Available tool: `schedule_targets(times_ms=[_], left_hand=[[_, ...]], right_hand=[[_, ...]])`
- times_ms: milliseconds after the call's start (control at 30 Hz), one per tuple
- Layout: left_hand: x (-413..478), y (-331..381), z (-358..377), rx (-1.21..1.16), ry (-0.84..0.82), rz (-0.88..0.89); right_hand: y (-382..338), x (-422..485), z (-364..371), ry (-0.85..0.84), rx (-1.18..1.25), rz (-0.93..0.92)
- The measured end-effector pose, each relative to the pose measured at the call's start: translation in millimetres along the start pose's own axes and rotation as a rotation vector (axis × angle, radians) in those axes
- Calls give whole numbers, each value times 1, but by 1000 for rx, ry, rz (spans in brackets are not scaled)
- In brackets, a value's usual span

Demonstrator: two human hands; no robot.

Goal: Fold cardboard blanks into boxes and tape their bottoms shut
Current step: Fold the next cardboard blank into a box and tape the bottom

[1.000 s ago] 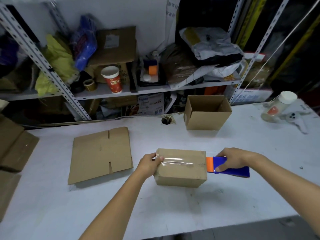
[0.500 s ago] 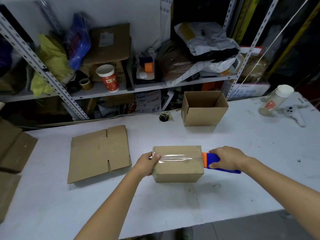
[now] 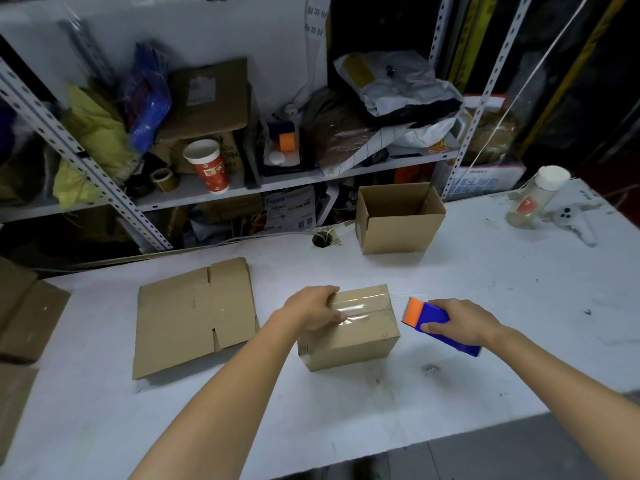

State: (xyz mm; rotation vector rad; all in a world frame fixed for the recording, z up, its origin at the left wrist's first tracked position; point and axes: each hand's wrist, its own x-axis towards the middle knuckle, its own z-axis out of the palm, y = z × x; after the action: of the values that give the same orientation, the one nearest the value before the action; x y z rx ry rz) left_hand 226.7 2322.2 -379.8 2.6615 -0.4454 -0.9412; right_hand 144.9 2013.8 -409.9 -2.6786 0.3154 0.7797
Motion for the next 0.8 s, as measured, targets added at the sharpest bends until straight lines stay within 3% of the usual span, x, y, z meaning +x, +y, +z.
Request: schedule_targets(times_ms=[133,333,533,600,667,733,800], left_hand=[[-15,-35,-9,-177,85,-177],[-50,-78,12,-858,133,-311],[-65,-60,34,-1023,119,-392],[-64,-59,36,-933,135,-381],[-61,-62,29,-727,250,-337],[-61,-60,13,-789,392,-211],[-62,-55,-7,-989,355,-82]], right_hand=[[-6,-4,-13,46,87,-17],[-43,-6,-21,53,168,-108],[-96,-11,-25,29,217,-291],[-112,-13,-26,31,206,-351],[-127,-17,-31,49,149,-414],[-142,-22,-36,66,96,-484],[-155,-25,-40,73,71,-543]])
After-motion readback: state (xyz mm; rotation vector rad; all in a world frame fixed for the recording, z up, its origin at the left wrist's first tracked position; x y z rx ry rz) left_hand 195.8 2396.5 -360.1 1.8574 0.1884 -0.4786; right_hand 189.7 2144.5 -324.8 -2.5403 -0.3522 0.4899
